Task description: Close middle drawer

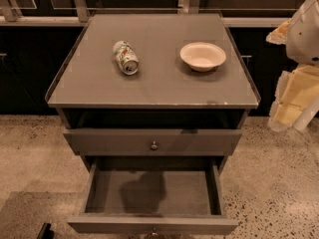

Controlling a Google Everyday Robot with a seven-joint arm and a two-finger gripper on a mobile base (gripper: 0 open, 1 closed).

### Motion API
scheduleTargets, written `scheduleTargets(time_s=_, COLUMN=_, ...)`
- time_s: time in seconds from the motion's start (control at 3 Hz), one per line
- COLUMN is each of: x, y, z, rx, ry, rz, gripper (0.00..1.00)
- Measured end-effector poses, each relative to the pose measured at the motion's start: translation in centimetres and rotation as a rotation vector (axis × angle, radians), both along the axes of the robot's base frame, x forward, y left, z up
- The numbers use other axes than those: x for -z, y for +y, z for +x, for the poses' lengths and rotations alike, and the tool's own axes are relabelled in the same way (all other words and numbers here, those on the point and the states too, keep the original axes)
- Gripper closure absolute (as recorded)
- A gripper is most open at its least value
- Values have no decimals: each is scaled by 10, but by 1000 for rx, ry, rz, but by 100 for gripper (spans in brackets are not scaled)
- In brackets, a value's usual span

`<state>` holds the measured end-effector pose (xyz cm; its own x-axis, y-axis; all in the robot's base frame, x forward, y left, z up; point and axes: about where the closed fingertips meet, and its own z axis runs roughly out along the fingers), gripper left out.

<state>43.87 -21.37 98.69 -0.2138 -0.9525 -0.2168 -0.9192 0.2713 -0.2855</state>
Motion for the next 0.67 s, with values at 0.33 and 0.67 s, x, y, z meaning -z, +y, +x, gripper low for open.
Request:
scheduleTargets(time_s=0.33, x=0, y=0, z=0, rx=0, ry=0, rz=0, gripper=0)
scheduleTargets(time_s=0.67, x=10, y=-5, z=-1, rx=17, ry=-24, rz=35, gripper=0)
